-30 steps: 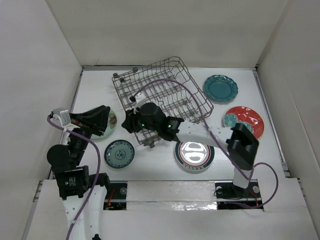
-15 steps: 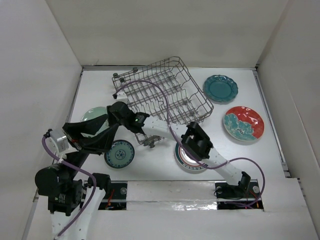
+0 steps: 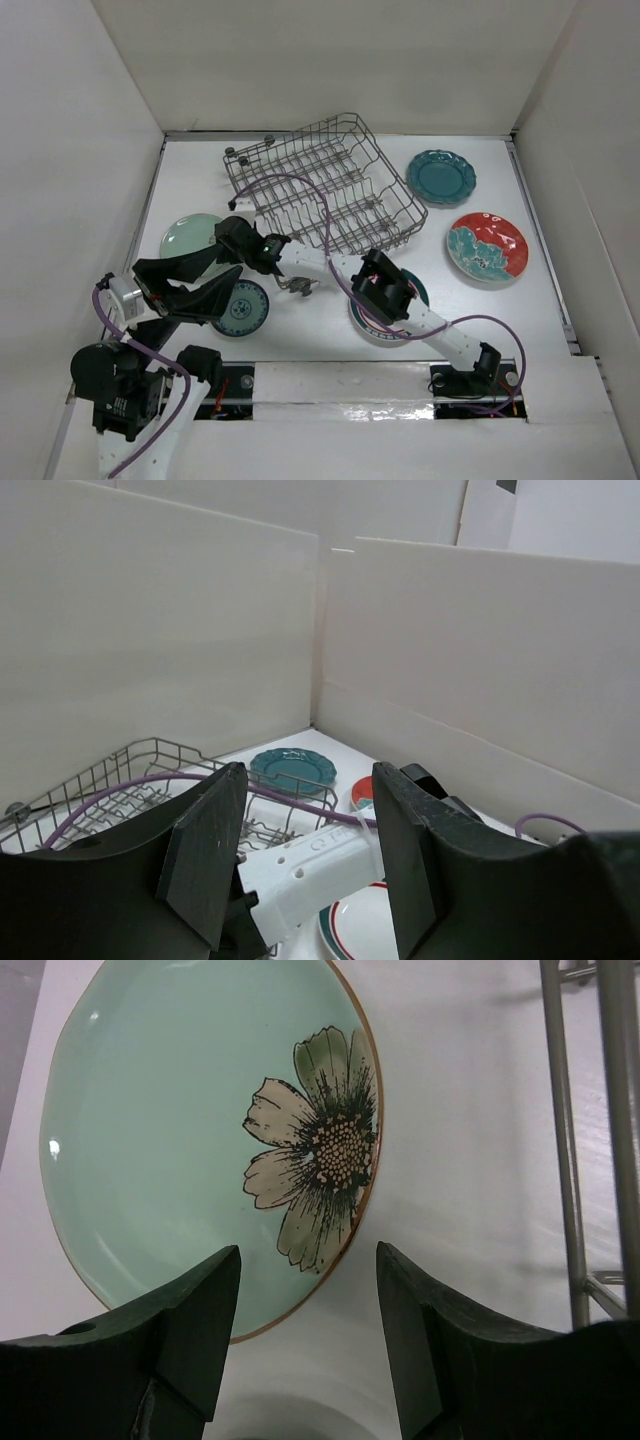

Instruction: Load the plates into the dish rack

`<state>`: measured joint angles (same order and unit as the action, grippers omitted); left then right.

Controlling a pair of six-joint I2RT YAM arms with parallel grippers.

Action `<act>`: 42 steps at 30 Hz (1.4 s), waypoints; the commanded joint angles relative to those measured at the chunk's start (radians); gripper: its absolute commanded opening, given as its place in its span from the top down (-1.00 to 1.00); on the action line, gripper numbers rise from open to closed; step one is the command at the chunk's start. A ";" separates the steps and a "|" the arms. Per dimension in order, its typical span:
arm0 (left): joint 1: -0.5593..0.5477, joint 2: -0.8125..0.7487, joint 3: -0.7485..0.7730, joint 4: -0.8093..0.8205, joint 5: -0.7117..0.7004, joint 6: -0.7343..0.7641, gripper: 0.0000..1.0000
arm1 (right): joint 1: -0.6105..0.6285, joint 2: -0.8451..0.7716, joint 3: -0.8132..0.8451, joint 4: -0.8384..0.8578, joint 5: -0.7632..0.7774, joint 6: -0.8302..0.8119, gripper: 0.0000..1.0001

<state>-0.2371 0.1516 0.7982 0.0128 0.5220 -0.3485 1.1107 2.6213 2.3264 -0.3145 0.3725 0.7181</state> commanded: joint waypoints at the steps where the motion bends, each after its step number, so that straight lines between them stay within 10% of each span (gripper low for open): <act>1: -0.019 -0.023 0.002 0.010 0.007 0.026 0.01 | 0.003 0.040 0.047 0.018 -0.024 0.058 -0.25; 12: -0.048 -0.027 0.019 -0.011 0.007 0.043 0.01 | 0.003 0.063 0.007 0.155 -0.093 0.159 -0.04; 26: -0.057 -0.021 -0.013 -0.039 0.007 0.049 0.02 | 0.003 -0.078 -0.243 0.533 -0.124 0.224 0.98; 42: -0.057 -0.027 0.007 -0.099 0.007 0.060 0.03 | -0.015 -0.260 -0.473 0.899 -0.279 0.242 1.00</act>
<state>-0.2874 0.1329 0.7692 -0.0978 0.5220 -0.3038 1.0943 2.4870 1.8496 0.3664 0.1398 0.9493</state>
